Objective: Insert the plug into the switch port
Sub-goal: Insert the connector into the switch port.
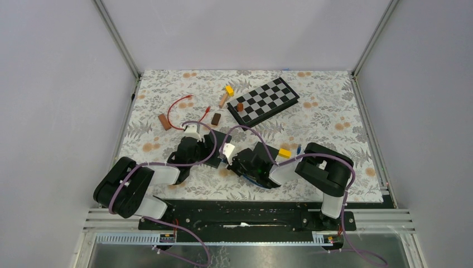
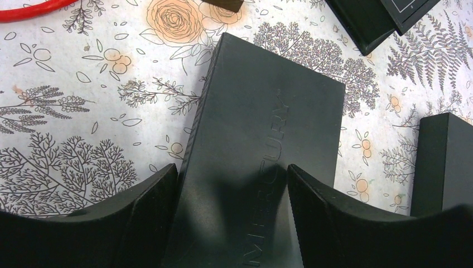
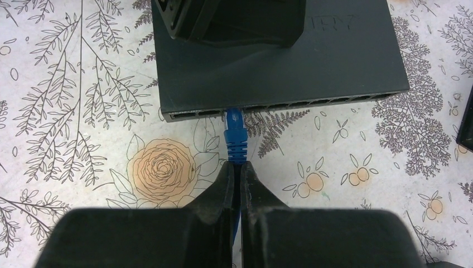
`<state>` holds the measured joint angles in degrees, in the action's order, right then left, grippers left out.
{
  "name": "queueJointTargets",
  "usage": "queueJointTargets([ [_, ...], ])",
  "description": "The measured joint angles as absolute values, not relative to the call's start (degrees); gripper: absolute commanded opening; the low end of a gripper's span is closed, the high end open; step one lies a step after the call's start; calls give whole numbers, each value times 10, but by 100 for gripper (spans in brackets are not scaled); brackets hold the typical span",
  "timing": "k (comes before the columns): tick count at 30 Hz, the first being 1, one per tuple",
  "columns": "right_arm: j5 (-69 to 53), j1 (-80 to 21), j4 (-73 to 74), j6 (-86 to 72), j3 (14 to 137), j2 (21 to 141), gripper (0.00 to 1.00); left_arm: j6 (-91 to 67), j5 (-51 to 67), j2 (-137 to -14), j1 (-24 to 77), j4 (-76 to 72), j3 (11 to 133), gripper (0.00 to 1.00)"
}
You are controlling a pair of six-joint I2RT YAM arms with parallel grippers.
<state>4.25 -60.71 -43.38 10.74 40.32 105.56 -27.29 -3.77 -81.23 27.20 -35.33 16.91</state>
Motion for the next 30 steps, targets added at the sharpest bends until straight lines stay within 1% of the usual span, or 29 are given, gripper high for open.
queueJointTargets([
  [8,47,-609,-431,116,404,1054,0,-273,-37,-816,272,-358,169,66],
  [23,34,-601,-352,104,443,1045,0,-272,-39,-822,272,-363,173,65],
  [30,29,-599,-347,103,444,1044,0,-272,-39,-822,271,-364,173,65],
])
